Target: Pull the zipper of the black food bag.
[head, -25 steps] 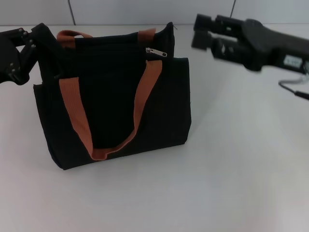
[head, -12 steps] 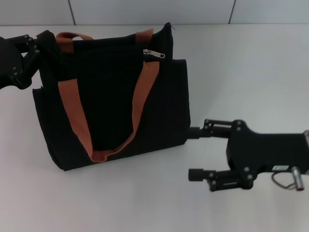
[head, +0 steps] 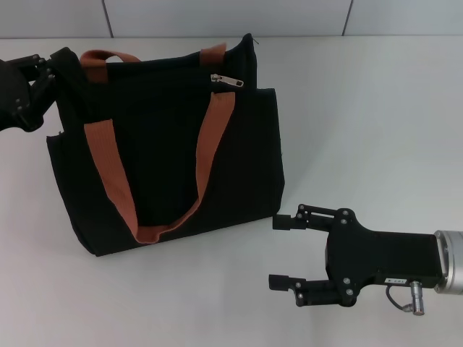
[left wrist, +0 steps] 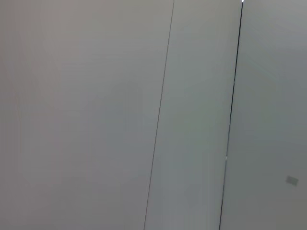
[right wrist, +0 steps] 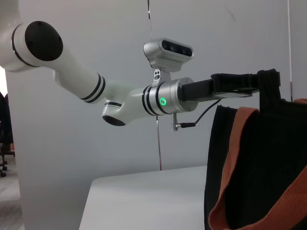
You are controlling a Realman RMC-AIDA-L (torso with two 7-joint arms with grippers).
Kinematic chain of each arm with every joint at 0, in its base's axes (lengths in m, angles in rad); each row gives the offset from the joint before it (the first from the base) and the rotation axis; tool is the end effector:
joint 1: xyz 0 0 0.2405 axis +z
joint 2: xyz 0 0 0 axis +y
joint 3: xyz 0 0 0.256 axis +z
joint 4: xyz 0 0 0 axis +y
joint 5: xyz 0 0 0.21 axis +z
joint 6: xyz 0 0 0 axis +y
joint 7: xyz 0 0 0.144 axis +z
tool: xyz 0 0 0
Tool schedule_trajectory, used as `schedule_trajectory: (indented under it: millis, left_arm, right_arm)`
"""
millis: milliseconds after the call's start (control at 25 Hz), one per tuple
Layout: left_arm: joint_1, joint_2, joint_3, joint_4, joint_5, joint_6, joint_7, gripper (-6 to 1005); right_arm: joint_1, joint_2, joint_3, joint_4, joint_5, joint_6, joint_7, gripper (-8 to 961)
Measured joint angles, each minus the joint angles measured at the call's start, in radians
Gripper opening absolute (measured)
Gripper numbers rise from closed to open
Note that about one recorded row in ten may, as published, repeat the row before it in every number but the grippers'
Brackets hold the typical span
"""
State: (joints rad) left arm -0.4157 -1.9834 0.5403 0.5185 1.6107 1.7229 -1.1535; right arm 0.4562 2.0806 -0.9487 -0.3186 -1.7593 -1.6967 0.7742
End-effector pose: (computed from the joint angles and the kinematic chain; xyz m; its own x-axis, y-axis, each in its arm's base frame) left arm -0.2872 0.3098 0.0735 0.5949 0.0497 0.8023 0.4941 -0.8099 -0.3162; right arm 0.2604 0.2503 -0.0594 0.7726 -0.0524 -0.6328 -0.1237 -0.9899 -0.0690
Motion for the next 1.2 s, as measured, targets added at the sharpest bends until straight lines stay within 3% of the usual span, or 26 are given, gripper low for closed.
schedule_trajectory:
  millis: [720,800,920,1000,1040,1160,1200]
  left_arm:
    - [0.016,0.003,0.006,0.005,0.0,-0.005,-0.079,80]
    - [0.017,0.006,0.01,0.007,0.001,-0.005,-0.084,151]
    - [0.02,0.027,0.041,0.021,0.008,-0.005,-0.112,257]
    - [0.028,0.081,0.059,0.127,0.095,0.03,-0.262,341]
    - [0.028,0.081,0.059,0.127,0.095,0.03,-0.262,390]
    - [0.031,0.127,0.058,0.223,0.176,0.096,-0.372,535]
    - [0.031,0.127,0.058,0.223,0.176,0.096,-0.372,594]
  right_arm:
    - [0.004,0.001,0.003,0.005,0.0,0.022,-0.005,786]
    - [0.005,0.001,0.004,0.006,0.0,0.023,-0.005,786]
    - [0.008,0.001,0.002,0.006,0.0,0.031,-0.005,787]
    - [0.009,0.001,0.002,0.006,0.0,0.034,-0.005,787]
    - [0.009,0.001,0.002,0.006,0.0,0.034,-0.005,787]
    - [0.01,0.001,0.001,0.004,0.0,0.034,-0.005,787]
    - [0.01,0.001,0.001,0.004,0.0,0.034,-0.005,787]
